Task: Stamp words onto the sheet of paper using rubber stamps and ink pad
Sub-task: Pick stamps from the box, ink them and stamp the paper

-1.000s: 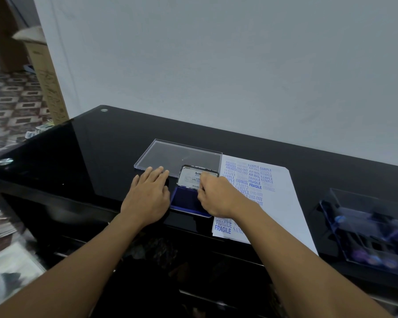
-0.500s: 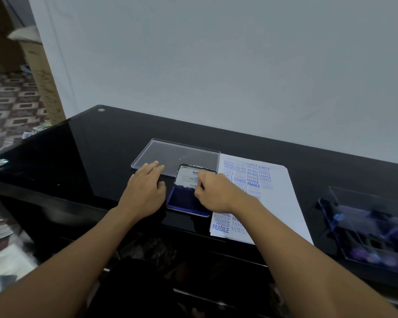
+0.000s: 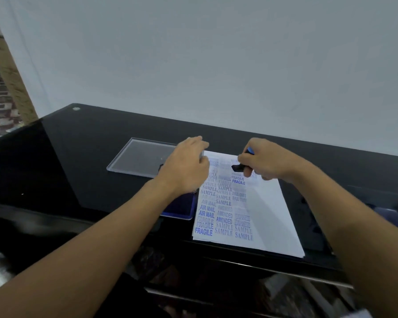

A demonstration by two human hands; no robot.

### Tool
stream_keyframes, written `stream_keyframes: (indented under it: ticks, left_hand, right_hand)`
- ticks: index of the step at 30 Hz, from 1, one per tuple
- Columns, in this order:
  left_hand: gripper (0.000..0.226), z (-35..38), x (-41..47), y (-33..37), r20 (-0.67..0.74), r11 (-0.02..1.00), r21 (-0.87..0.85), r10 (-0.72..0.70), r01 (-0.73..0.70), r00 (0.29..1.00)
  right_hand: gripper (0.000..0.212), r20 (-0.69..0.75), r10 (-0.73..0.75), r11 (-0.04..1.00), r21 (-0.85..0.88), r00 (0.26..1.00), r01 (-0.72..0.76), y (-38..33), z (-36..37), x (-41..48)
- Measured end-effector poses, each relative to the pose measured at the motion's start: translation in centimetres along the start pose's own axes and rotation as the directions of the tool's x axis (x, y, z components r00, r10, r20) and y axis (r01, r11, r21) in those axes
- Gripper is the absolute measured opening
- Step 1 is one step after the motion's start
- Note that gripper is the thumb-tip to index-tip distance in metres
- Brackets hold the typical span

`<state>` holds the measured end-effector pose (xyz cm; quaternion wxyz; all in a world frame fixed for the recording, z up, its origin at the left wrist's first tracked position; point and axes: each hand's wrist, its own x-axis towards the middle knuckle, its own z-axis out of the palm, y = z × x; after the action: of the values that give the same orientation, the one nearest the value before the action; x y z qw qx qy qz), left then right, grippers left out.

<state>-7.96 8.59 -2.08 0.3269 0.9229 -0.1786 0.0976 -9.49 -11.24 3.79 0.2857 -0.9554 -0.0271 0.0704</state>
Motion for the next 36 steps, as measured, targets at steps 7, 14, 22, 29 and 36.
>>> stream_keyframes:
  ticks: [7, 14, 22, 29, 36]
  left_hand:
    - [0.042, 4.1, 1.9, 3.4, 0.145, 0.999, -0.024, 0.028, -0.025, 0.989]
    - [0.037, 7.9, 3.7, 3.6, 0.260, 0.997, 0.078, -0.038, 0.018, 0.965]
    - [0.049, 10.4, 4.7, 2.5, 0.319, 0.979, 0.201, -0.027, -0.040, 0.947]
    - [0.051, 10.7, 4.7, 2.3, 0.309, 0.987, 0.150, 0.016, -0.065, 0.951]
    - [0.011, 11.3, 5.2, 2.0, 0.272, 0.989, 0.129, 0.035, -0.073, 0.962]
  right_hand:
    - [0.016, -0.079, 0.077, 0.982, -0.165, 0.994, -0.089, 4.4, -1.7, 0.2]
    - [0.012, -0.016, 0.082, 0.961, -0.263, 0.997, -0.083, 6.4, -0.7, 1.6]
    - [0.014, 0.028, 0.049, 0.947, -0.318, 0.998, -0.038, 7.1, 0.7, 3.5]
    - [0.020, 0.047, 0.049, 0.909, -0.416, 0.998, -0.025, 7.7, 1.5, 4.5]
    - [0.018, 0.047, 0.026, 0.910, -0.415, 0.999, -0.004, 7.7, 1.6, 4.8]
